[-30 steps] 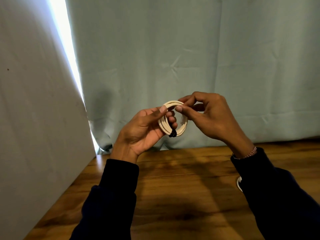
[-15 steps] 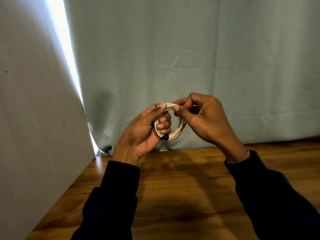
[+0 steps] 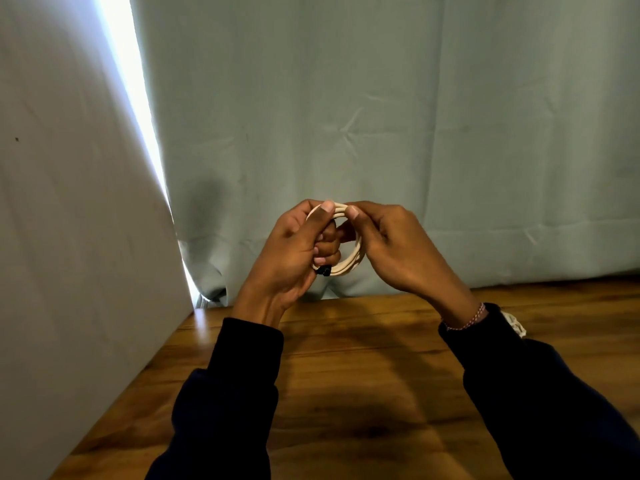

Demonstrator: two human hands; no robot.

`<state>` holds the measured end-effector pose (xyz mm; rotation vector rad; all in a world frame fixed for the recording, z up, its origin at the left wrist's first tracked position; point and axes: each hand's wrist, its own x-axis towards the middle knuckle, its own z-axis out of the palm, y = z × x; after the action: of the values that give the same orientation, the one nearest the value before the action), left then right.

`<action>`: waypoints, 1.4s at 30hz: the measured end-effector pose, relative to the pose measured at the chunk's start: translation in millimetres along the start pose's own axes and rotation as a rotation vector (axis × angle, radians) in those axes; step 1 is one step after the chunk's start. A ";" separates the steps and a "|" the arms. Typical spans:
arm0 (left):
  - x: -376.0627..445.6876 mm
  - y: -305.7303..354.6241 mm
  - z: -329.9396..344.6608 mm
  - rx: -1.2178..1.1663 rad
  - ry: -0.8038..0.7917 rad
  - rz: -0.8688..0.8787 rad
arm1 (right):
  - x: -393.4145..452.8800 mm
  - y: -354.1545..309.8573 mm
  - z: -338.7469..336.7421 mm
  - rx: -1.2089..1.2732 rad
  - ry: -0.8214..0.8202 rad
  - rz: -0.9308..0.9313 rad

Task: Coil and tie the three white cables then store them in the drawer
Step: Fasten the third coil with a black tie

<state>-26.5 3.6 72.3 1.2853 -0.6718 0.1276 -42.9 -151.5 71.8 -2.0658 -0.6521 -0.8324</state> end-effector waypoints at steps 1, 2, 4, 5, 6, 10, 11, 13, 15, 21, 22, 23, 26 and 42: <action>0.4 0.5 2.1 0.059 0.030 0.015 | 1.0 2.6 1.8 -0.048 0.039 -0.028; 0.6 0.8 4.1 0.120 0.051 0.035 | 1.7 3.6 2.7 -0.081 0.071 -0.049; 0.0 0.9 5.8 0.229 0.064 0.068 | 3.1 7.1 3.3 -0.128 0.112 -0.086; -0.3 1.1 4.7 0.274 0.062 0.076 | 3.5 8.2 3.0 -0.139 0.126 -0.099; -0.4 1.2 3.0 0.308 0.064 0.077 | 3.6 9.1 2.6 -0.146 0.136 -0.108; -1.7 4.8 -2.8 0.359 0.066 0.059 | 3.1 9.2 6.0 -0.140 0.150 -0.135; -2.5 6.0 -4.2 0.357 0.059 0.051 | 2.7 8.4 7.9 -0.141 0.154 -0.140; -4.6 8.1 -6.4 0.318 0.034 0.029 | 1.5 7.1 10.4 -0.146 0.161 -0.146; -6.2 9.0 -7.3 0.272 0.015 0.014 | 1.2 5.9 10.3 -0.157 0.168 -0.159; -3.5 5.8 -7.4 0.233 0.031 -0.003 | 2.5 9.3 9.8 -0.189 0.181 -0.165; -2.7 6.0 -7.9 0.226 0.060 0.002 | 2.9 9.6 9.6 -0.191 0.185 -0.159; -2.4 6.4 -8.9 0.205 0.091 0.003 | 2.8 9.5 9.1 -0.187 0.190 -0.153; -3.0 8.7 -12.2 0.140 0.102 -0.015 | 2.1 6.8 8.2 -0.179 0.196 -0.134; -4.8 6.7 -16.2 0.035 -0.027 -0.140 | 3.3 3.8 8.8 -0.207 0.139 -0.134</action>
<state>-27.0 21.7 73.4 1.3654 -0.6028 0.0070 -35.2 -145.9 68.3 -2.1409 -0.6564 -1.1525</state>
